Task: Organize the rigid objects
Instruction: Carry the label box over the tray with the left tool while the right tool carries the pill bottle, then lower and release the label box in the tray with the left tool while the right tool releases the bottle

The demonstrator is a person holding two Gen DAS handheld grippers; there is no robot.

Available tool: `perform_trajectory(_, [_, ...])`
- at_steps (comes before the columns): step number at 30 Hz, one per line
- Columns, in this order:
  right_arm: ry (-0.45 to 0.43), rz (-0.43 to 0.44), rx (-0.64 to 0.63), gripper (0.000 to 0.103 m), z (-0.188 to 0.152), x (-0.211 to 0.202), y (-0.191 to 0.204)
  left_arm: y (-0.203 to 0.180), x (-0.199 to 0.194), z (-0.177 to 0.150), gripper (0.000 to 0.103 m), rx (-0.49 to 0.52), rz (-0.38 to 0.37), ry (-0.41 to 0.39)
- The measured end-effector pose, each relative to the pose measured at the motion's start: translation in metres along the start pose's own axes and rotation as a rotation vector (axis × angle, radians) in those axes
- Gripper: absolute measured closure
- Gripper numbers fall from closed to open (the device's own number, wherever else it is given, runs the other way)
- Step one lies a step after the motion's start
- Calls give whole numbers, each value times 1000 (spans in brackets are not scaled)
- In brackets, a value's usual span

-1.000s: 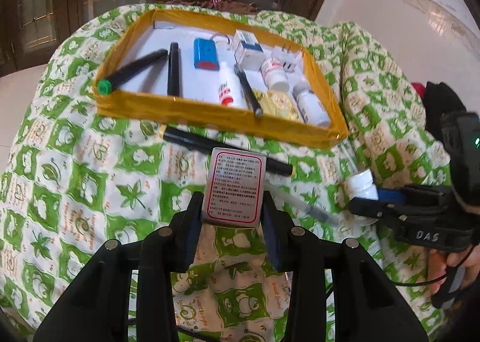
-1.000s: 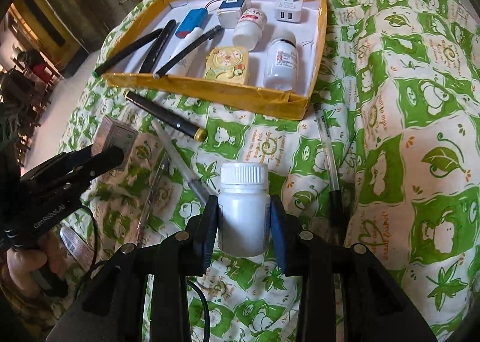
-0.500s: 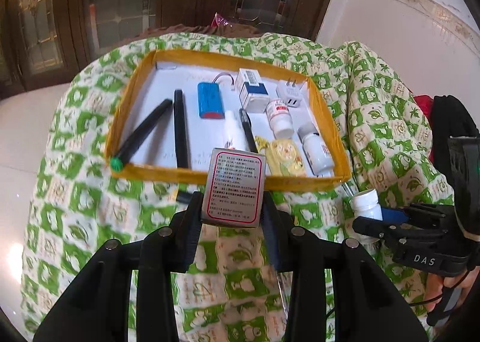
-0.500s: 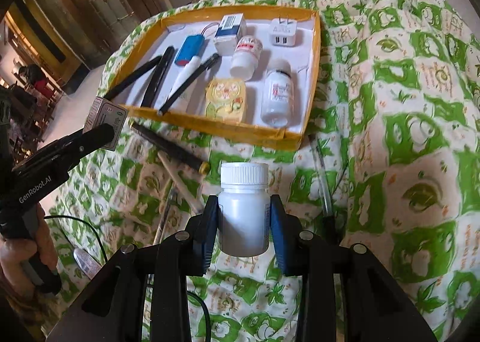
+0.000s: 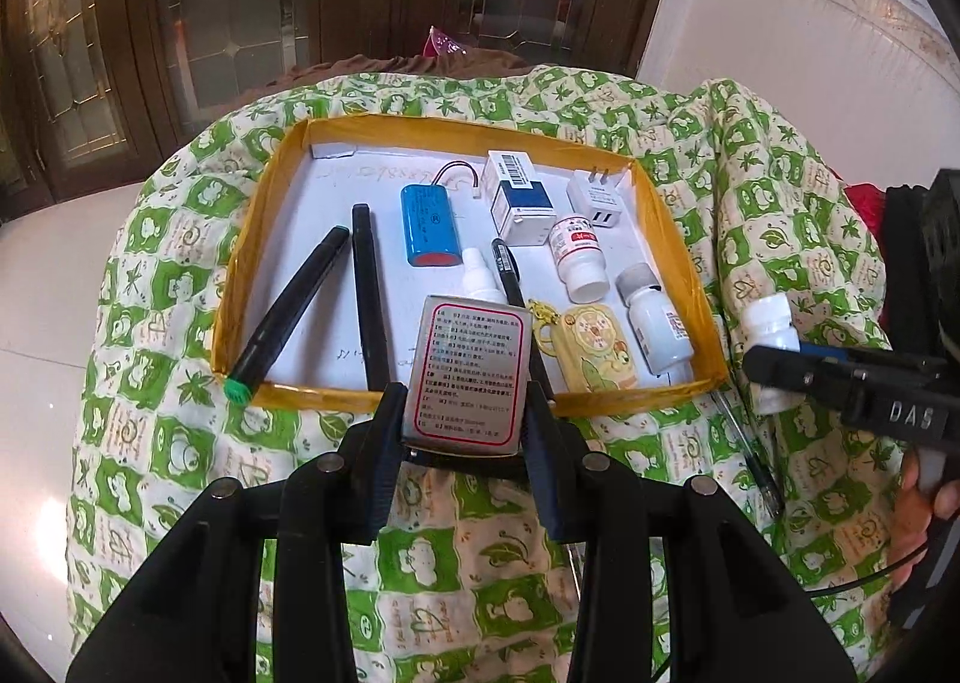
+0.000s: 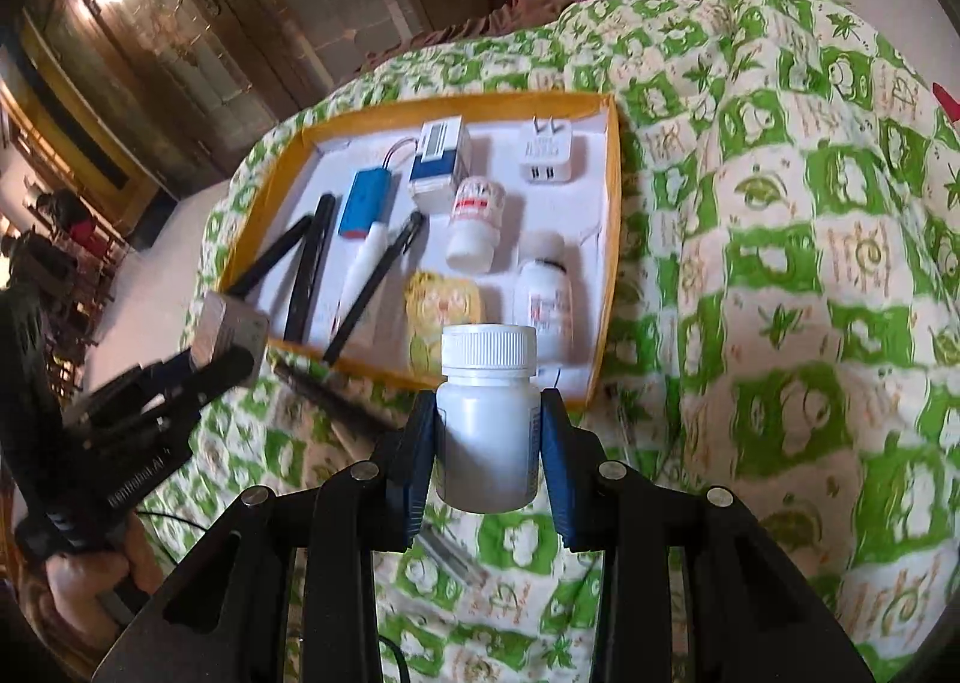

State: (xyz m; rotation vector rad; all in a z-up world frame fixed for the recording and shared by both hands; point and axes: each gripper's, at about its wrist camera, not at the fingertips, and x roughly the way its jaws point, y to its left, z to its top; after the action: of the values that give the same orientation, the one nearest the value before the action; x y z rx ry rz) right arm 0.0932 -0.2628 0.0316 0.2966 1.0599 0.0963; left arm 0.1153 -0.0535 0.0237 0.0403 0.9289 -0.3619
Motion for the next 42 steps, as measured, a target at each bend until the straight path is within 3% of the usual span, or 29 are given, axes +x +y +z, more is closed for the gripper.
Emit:
perform_trajectory(23, [-35,-35,112,73,44,9,-37,13,26,23,68,-25,-18,23])
perform_trajectory(34, [-26,-23,81,73,43,18,-27,28,77,40,68,-142,-33,128])
perform_trajectory(42, [-15,-29,102,73,53,32,-34,49,91,38,68,-166,19,151])
